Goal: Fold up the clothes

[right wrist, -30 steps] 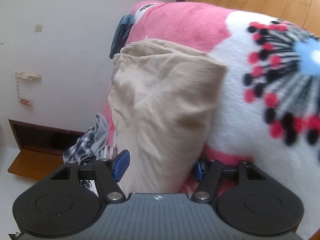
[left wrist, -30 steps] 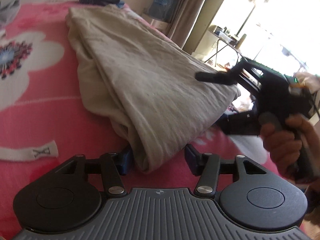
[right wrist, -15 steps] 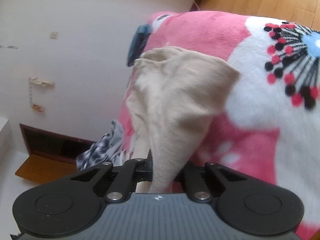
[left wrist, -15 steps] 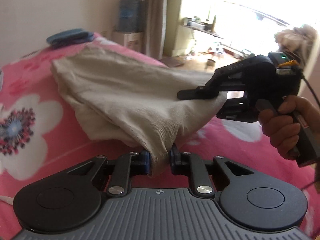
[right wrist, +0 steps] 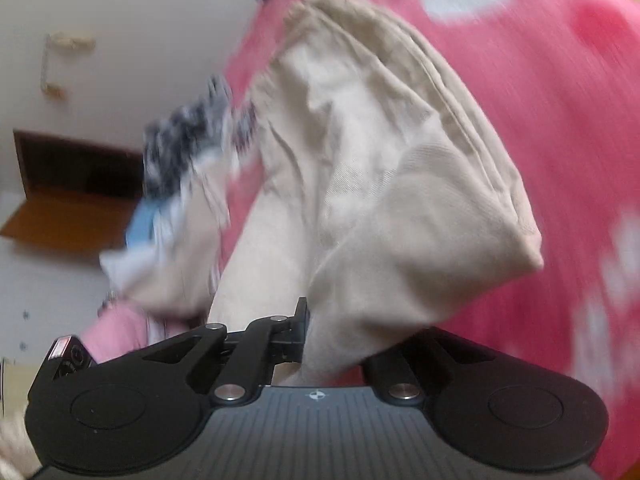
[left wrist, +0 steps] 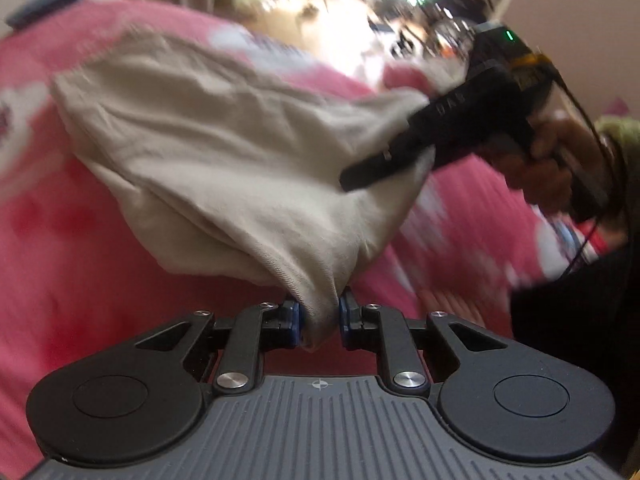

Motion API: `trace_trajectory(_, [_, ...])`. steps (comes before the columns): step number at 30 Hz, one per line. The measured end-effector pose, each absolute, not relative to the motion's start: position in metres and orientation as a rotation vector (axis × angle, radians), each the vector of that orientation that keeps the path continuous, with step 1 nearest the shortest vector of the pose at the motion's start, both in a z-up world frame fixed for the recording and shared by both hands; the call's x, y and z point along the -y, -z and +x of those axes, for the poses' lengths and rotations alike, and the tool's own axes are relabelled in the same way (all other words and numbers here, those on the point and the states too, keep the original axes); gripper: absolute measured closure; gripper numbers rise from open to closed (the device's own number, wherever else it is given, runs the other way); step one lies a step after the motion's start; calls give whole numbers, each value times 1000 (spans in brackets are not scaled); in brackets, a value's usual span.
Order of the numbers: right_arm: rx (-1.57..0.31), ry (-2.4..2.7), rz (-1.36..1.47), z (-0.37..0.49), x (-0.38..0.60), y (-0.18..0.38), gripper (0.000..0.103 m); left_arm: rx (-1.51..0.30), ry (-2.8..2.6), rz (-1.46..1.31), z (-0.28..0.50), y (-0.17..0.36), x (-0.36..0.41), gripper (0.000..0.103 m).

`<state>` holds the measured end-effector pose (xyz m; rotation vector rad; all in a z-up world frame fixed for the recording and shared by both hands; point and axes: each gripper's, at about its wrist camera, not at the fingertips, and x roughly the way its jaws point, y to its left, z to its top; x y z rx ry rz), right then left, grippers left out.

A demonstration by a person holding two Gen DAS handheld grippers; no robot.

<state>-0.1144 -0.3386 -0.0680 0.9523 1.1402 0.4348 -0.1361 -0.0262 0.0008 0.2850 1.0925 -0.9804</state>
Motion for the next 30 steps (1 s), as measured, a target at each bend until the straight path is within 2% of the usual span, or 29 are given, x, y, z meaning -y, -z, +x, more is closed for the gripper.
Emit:
trace_trajectory(2, [-1172,-414,934,-137,340,77,93,-1158,961,301,-148,19,30,84])
trace_trajectory(4, [-1193,-391,926,-153,347,80,83,-1244,932,339,-152,40,30,84])
trace_trajectory(5, [-1206,-377,905,-161,352,77,69,-1290,926,349,-154,47,28,84])
trace_trajectory(6, [-1219,-363,885,-169,358,74,59,-1315,922,359,-156,51,24,82])
trace_trajectory(8, [-1244,-335,843,-185,368,67,56,-1309,937,381,-161,46,17,73])
trace_trajectory(9, [-1257,-321,822,-193,374,64,56,-1303,944,389,-162,42,13,68])
trace_trajectory(14, [-1310,-252,709,-233,400,47,56,-1238,928,370,-149,20,5,67])
trace_trajectory(17, [-1126,-251,405,-235,402,-4,60,-1138,915,329,-138,3,10,67])
trace_trajectory(20, [-963,-319,215,-230,389,-25,65,-1020,989,332,-135,-8,27,67])
trace_trajectory(23, [-925,-430,53,-215,355,-18,73,-960,1048,395,-139,3,44,67])
trace_trajectory(25, [-964,-485,-64,-206,339,5,77,-996,1032,456,-139,29,55,67])
trace_trajectory(27, [-1036,-485,-259,-201,331,39,89,-1030,1017,480,-137,53,60,68])
trace_trajectory(30, [-1061,-520,-304,-197,337,46,91,-1015,1044,496,-139,51,58,68])
